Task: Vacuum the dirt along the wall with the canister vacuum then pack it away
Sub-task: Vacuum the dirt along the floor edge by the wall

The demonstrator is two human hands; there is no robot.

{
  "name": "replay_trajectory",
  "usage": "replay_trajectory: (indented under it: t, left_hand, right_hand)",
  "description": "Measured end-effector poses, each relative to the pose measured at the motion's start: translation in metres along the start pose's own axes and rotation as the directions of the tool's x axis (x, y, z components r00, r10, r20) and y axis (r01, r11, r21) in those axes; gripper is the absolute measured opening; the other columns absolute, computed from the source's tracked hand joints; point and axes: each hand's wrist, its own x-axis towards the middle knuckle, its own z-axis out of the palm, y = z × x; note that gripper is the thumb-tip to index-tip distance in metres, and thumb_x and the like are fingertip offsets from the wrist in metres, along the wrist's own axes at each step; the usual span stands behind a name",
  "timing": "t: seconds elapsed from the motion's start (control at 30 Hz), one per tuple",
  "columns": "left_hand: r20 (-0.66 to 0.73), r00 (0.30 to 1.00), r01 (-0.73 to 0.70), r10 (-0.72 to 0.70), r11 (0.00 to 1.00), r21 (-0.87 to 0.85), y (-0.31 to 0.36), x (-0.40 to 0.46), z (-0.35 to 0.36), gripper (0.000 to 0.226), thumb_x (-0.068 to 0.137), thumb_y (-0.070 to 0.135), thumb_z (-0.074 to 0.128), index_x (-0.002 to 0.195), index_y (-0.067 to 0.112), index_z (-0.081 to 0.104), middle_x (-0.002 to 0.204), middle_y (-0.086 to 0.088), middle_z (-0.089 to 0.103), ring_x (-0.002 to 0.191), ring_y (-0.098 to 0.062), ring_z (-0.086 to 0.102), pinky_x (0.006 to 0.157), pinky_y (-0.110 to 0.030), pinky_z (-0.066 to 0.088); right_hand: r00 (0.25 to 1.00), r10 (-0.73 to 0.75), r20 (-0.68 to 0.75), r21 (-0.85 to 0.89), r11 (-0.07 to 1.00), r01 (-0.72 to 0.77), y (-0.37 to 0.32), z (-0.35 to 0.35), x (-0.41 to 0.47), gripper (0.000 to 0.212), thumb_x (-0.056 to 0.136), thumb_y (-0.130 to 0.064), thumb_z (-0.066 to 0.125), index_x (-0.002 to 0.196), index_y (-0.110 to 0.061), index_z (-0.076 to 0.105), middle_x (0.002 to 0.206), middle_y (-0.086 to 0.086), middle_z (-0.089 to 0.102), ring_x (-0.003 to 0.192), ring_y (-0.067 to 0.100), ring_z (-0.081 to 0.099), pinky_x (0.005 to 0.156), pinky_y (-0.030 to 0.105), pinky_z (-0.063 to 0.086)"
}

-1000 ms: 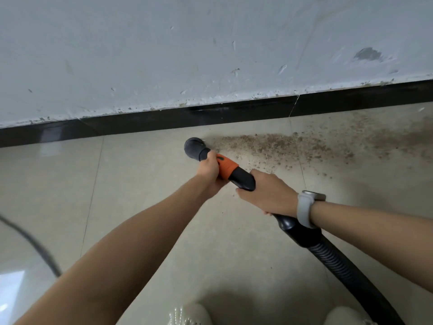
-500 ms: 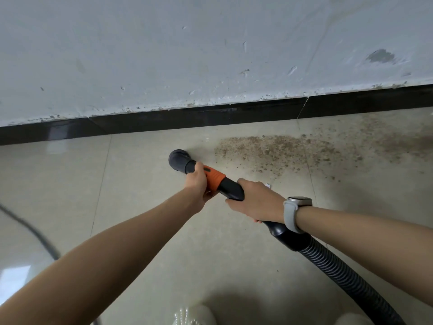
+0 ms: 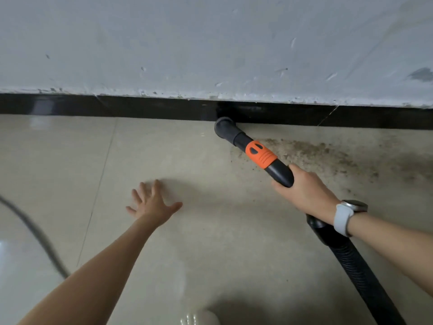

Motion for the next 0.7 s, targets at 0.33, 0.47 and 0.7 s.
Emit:
replay_trajectory:
  t: [0.33,0.47,0.7]
  left_hand:
    - [-0.033,0.999,-0.011,0.011,1.0,-0.009,-0.025,0.014,0.011,0.105,0.07,0.058,0.071,0.147,0.037,0.003,0.156,-0.001,-0.016,0.143,-0.028,-0.013,0.11,-0.053,0.012]
    - [0.029,0.999,-0.014,0.015,1.0,-0.015,-0.027,0.014,0.009,0.114,0.072,0.058,0.07,0.148,0.033,-0.012,0.155,0.0,-0.025,0.142,-0.029,-0.022,0.112,-0.056,0.006]
    - [0.057,0.998,0.023,-0.022,1.0,-0.021,-0.025,0.01,0.002,0.122,0.074,0.06,0.067,0.146,0.02,-0.023,0.154,0.004,-0.029,0.142,-0.026,-0.023,0.115,-0.054,0.006]
  right_hand:
    - [0.999,0.048,0.007,0.031,0.998,-0.048,-0.017,0.006,0.002,0.028,0.079,-0.038,0.063,0.075,-0.022,0.041,0.059,0.007,0.057,0.046,0.025,0.057,0.048,0.035,0.047]
    - [0.998,0.063,0.004,-0.045,0.997,-0.062,-0.03,0.001,-0.002,0.028,0.082,-0.036,0.064,0.077,-0.021,0.04,0.06,0.004,0.054,0.056,0.028,0.055,0.053,0.036,0.04]
    - [0.984,-0.075,0.16,-0.042,0.996,0.083,-0.094,0.018,0.023,0.023,0.087,-0.036,0.059,0.091,-0.02,0.043,0.063,0.0,0.051,0.051,0.019,0.05,0.045,0.028,0.032]
